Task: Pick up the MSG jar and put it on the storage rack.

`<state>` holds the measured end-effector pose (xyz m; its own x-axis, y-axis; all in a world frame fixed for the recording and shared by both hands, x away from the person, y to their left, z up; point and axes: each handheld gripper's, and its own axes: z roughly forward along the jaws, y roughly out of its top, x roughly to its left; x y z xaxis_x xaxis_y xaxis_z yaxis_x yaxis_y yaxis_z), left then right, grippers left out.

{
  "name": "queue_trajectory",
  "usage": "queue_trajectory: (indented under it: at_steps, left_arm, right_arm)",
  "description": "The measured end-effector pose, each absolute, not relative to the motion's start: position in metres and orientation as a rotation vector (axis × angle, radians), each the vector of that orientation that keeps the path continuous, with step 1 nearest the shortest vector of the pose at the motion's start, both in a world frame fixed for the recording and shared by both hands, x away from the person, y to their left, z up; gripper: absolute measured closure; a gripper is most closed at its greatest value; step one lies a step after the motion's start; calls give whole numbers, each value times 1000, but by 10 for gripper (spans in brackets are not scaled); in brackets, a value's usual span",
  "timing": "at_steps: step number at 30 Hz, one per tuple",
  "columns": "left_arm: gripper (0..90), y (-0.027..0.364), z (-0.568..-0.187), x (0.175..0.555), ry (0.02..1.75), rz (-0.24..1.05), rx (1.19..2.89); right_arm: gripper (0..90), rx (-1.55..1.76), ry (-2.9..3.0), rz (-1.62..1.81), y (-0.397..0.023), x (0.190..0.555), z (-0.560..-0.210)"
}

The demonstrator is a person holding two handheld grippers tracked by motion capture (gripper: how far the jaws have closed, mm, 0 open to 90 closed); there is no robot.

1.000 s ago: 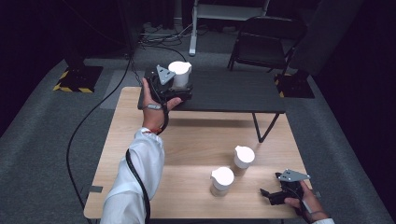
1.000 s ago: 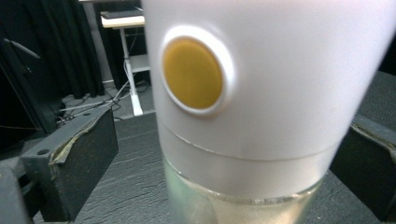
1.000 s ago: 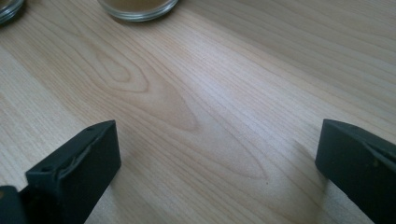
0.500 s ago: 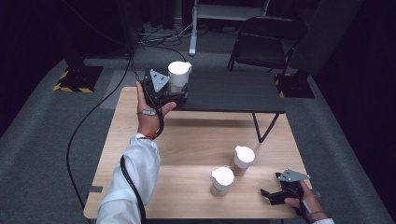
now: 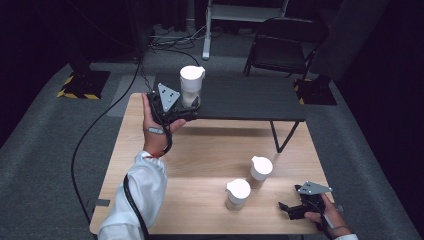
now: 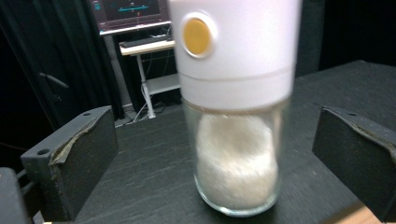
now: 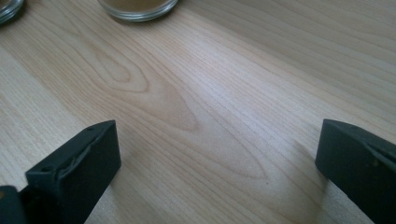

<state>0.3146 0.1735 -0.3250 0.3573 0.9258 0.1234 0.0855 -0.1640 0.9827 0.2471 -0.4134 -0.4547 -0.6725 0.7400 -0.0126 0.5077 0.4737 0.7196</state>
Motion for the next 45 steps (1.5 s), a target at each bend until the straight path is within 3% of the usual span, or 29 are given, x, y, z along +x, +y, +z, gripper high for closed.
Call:
queue_trajectory:
  at_steps: [45]
  left_arm:
    - [2, 166, -382, 259, 758, 1028, 1854]
  right_arm:
    - [0, 1057, 2402, 1013, -413, 247, -455]
